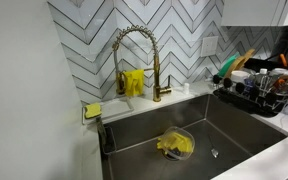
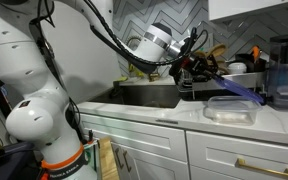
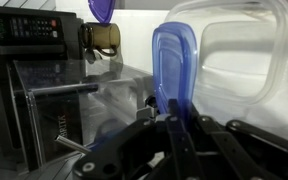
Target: Remove the clear bowl with a light blue lid from the dishes drying rack and place it on the table, flip the light blue lid on the clear bowl to make it fit the clear bowl top perfectly
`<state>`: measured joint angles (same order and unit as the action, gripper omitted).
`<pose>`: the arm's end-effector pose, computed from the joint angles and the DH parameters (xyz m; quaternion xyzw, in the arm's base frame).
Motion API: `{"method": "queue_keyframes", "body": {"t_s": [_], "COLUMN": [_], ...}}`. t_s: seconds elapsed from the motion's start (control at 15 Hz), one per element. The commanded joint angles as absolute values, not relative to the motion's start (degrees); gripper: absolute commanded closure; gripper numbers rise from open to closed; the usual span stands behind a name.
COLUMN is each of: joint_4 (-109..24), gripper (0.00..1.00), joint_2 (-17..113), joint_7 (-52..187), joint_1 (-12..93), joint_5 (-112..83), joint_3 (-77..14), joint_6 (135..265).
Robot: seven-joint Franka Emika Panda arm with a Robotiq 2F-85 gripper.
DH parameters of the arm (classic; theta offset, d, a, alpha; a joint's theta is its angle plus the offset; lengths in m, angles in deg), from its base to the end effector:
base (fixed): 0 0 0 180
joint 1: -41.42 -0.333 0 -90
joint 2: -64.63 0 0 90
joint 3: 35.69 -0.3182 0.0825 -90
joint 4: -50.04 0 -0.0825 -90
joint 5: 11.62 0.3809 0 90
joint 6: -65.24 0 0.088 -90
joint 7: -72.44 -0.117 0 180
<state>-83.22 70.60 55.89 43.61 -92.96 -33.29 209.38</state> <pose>0.5172 -0.0390 0.4045 0.8240 0.3207 0.1588 0.4392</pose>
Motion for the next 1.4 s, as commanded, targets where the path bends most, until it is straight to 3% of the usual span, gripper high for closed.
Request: {"method": "queue_keyframes", "body": {"t_s": [0.0,1.2,1.27,1.33], "joint_4": [-86.0,-87.83,-87.84,-87.83], "gripper": [0.98,0.98,0.95,0.69], "joint_2": [74.21,73.41,73.41,73.42], "joint_7": [56.04,56.72,56.76,56.83], "joint_1": [43.52,43.21,43.2,43.2], "joint_5": [-93.2,-92.14,-92.13,-92.07], "joint_3": [-33.47,-33.61,-33.63,-33.64], "joint_6": [206.81,205.45,205.37,205.29]}}
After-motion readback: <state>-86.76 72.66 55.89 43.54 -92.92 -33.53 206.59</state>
